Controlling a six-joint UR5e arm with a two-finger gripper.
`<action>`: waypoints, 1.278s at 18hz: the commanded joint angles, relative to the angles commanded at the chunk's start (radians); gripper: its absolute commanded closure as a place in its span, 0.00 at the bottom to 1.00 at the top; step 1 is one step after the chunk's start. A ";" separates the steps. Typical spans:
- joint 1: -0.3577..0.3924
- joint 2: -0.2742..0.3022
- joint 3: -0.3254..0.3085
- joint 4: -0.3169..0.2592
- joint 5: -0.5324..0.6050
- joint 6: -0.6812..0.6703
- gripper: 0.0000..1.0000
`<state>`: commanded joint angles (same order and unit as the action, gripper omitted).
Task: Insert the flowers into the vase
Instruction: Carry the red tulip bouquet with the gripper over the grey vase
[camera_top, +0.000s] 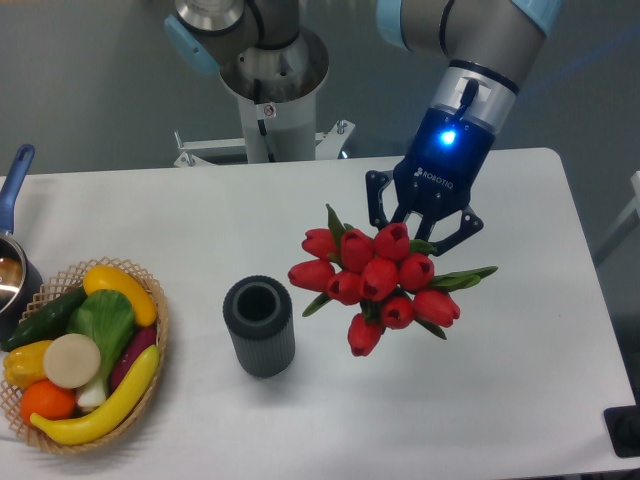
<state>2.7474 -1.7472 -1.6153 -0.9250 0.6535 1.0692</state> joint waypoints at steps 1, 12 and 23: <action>-0.002 0.002 -0.008 0.005 0.000 0.000 0.72; -0.008 -0.011 -0.014 0.015 -0.066 0.002 0.72; -0.035 -0.055 -0.063 0.113 -0.340 0.053 0.72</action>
<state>2.7120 -1.8024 -1.6780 -0.8115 0.3133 1.1226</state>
